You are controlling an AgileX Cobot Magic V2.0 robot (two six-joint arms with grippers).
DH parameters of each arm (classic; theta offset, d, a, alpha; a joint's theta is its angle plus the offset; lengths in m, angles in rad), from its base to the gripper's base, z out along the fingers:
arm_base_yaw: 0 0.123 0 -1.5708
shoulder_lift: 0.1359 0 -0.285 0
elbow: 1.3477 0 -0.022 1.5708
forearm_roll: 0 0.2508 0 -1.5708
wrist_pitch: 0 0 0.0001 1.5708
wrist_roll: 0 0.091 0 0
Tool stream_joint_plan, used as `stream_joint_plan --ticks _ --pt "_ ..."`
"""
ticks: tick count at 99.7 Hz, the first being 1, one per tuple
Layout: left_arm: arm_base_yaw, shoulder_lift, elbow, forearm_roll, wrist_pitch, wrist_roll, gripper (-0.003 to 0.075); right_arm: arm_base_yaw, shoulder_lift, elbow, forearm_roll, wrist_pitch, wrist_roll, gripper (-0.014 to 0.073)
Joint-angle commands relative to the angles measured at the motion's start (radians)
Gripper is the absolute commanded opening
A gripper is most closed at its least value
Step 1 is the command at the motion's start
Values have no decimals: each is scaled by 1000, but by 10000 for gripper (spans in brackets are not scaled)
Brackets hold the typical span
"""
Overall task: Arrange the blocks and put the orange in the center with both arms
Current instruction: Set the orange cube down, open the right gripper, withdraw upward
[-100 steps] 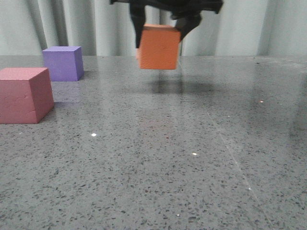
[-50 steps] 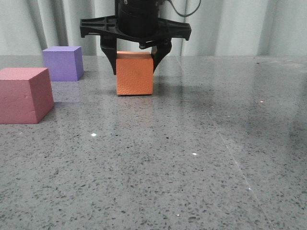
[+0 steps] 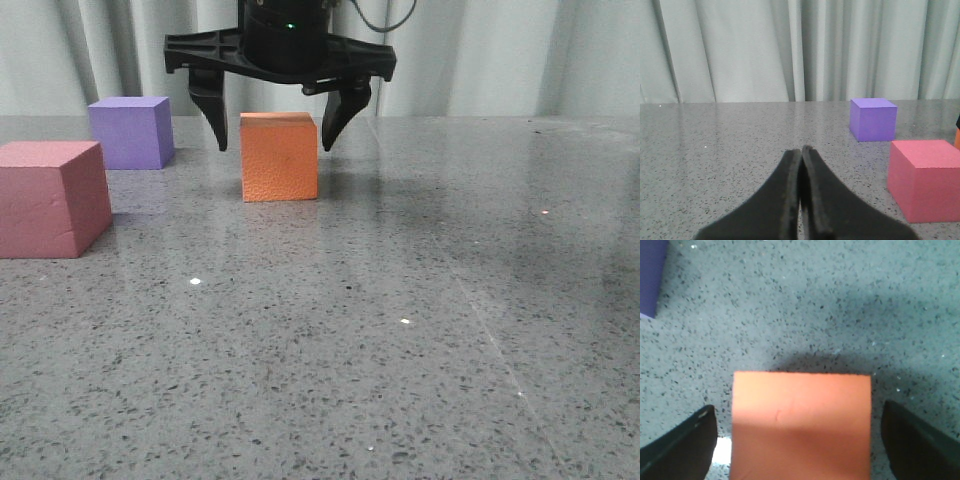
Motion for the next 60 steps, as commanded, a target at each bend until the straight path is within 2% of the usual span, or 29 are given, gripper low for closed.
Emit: stream_joint_plan --ticks 1,18,60 --pt "-1 -33 56 -2 -76 -8 -19 -2 -61 -59 -38 -23 -1 664" --pt "-1 -33 56 -2 -76 -8 -19 -2 -65 -142 -64 25 -17 664" --pt "-1 -33 56 -2 -76 -8 -19 -3 -242 -130 -155 -12 -278 664"
